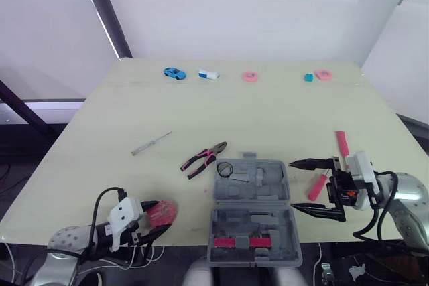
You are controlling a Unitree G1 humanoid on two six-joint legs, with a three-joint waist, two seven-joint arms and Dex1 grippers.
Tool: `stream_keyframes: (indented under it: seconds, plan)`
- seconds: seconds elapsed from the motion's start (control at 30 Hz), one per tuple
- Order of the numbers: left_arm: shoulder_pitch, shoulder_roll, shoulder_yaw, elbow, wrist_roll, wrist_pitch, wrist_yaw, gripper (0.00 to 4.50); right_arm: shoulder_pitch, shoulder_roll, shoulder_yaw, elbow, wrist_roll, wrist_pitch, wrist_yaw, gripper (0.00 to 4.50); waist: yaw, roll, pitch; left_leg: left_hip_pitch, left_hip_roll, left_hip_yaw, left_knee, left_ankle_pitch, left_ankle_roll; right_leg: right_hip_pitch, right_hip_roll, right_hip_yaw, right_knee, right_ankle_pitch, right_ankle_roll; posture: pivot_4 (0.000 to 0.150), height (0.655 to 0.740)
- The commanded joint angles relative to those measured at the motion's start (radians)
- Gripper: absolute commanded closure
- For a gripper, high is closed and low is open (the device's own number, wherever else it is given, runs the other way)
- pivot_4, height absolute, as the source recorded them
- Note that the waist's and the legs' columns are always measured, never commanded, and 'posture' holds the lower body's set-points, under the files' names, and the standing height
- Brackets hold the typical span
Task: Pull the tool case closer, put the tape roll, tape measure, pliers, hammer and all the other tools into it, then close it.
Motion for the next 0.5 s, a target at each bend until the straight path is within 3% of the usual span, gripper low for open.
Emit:
stream_keyframes:
  seconds: [0.03,0.27,0.5]
  plan:
    - [-0.029,0.042,0.011,-0.123,-0.032,0.034,-0.007,1.43,0.017,-0.031,-0.015,-0.054,0.034,0.077,-0.039,0.00,0.002,0.000,0.000,0.000,0.000,0.000,0.000,0.000,0.000,0.000,0.000,0.000,0.000,0.000,0.000,0.150,0.7400]
    - [-0.207,0.070,-0.072,-0.310,-0.077,0.207,-0.049,1.43,0.013,-0.037,-0.027,-0.118,0.145,0.316,-0.199,0.00,0.009,0.000,0.000,-0.001,-0.001,0.000,0.001,0.000,0.000,0.000,-0.001,0.000,0.000,0.000,0.000,0.150,0.7400]
    - [-0.441,-0.002,-0.233,-0.348,-0.066,0.307,-0.083,1.43,-0.039,-0.031,-0.001,-0.147,0.132,0.482,-0.382,0.00,0.001,0.000,0.000,-0.001,-0.003,0.001,0.001,0.000,0.000,0.000,0.003,0.000,0.000,0.001,0.002,0.150,0.7400]
